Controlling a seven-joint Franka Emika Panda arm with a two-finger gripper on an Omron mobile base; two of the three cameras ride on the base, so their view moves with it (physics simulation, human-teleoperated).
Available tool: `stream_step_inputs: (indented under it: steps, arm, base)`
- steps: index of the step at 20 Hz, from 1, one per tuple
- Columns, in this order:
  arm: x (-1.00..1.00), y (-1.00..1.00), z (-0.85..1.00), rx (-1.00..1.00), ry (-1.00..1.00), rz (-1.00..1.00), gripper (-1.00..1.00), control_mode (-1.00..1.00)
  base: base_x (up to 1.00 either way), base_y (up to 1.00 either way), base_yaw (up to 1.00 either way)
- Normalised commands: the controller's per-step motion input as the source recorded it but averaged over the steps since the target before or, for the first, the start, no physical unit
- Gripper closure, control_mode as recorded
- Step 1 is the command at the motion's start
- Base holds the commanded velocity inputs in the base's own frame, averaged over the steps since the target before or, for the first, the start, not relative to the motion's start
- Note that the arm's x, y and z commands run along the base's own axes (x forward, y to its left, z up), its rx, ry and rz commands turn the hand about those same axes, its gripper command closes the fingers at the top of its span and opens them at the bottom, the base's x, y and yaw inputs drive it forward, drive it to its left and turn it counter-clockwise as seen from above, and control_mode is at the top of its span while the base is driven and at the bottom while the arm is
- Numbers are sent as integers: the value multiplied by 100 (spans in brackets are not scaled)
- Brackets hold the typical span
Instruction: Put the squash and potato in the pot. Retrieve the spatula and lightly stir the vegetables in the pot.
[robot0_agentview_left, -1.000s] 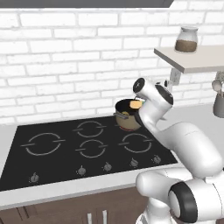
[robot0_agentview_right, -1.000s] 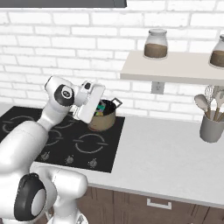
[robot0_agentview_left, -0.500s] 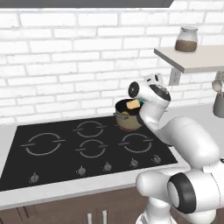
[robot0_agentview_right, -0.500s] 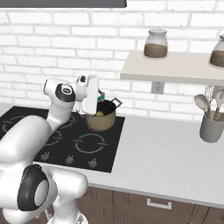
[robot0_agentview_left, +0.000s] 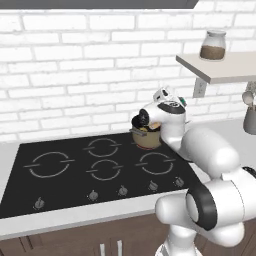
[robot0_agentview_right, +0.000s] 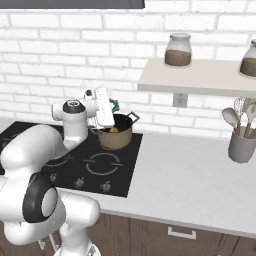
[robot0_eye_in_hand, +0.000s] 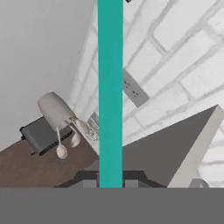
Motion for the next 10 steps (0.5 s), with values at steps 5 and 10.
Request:
stream_step_inputs:
  steps: [5, 10]
  arm:
    - [53, 45, 0, -35, 21, 13, 100, -100]
    - [33, 24, 0, -21, 20, 12, 100, -100]
  base:
    - [0, 0, 0]
    - [0, 0, 0]
